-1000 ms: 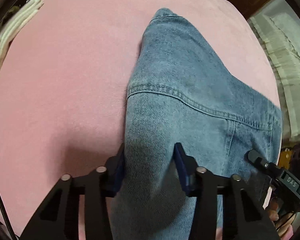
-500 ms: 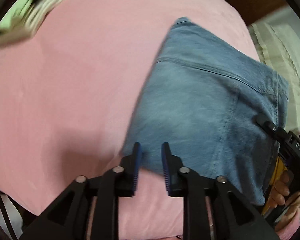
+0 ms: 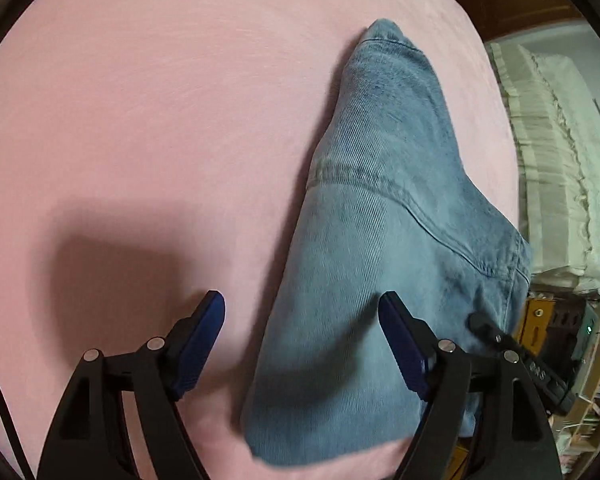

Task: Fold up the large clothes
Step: 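Grasp the bundle with the left gripper while the right gripper holds it, lifting together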

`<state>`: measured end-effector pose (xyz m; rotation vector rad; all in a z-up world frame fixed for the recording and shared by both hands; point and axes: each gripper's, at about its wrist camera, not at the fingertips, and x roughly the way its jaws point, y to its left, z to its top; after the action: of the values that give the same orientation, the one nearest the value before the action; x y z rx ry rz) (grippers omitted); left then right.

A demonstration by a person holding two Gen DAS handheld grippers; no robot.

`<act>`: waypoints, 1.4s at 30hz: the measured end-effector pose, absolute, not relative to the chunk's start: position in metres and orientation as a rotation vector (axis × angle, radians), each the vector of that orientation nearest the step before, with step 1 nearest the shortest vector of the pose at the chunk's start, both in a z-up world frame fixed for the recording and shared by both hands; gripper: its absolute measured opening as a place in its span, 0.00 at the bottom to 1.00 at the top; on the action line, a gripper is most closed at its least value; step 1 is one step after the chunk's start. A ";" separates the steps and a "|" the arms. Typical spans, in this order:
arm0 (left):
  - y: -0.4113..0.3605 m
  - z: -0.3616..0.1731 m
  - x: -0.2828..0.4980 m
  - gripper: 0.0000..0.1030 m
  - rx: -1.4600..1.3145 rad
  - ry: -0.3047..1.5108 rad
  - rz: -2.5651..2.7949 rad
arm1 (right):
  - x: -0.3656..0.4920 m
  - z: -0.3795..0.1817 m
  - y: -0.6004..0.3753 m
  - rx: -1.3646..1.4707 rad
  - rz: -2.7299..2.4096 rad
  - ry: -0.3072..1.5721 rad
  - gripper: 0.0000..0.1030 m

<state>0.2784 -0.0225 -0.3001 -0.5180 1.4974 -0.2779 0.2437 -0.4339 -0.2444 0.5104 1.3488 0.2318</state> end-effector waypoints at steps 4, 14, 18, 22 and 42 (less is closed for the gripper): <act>-0.043 -0.316 0.292 0.75 -0.528 1.520 -0.351 | 0.246 -0.263 -0.441 0.547 0.269 1.362 0.16; -0.080 -0.316 0.292 0.51 -0.402 1.486 -0.356 | 0.242 -0.264 -0.439 0.545 0.315 1.320 0.15; -0.086 -0.288 0.276 0.44 -0.406 1.460 -0.320 | 0.234 -0.238 -0.431 0.534 0.347 1.293 0.15; -0.090 -0.252 0.233 0.41 -0.363 1.437 -0.269 | 0.220 -0.207 -0.412 0.446 0.349 1.336 0.15; 0.188 -0.004 0.251 0.40 -0.209 1.151 -0.060 | 0.264 -0.052 -0.109 0.430 0.615 1.103 0.14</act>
<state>0.2509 0.1881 -0.0043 -0.2086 1.1513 -0.0595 0.2639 -0.1091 -0.0523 0.4305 1.1034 0.6151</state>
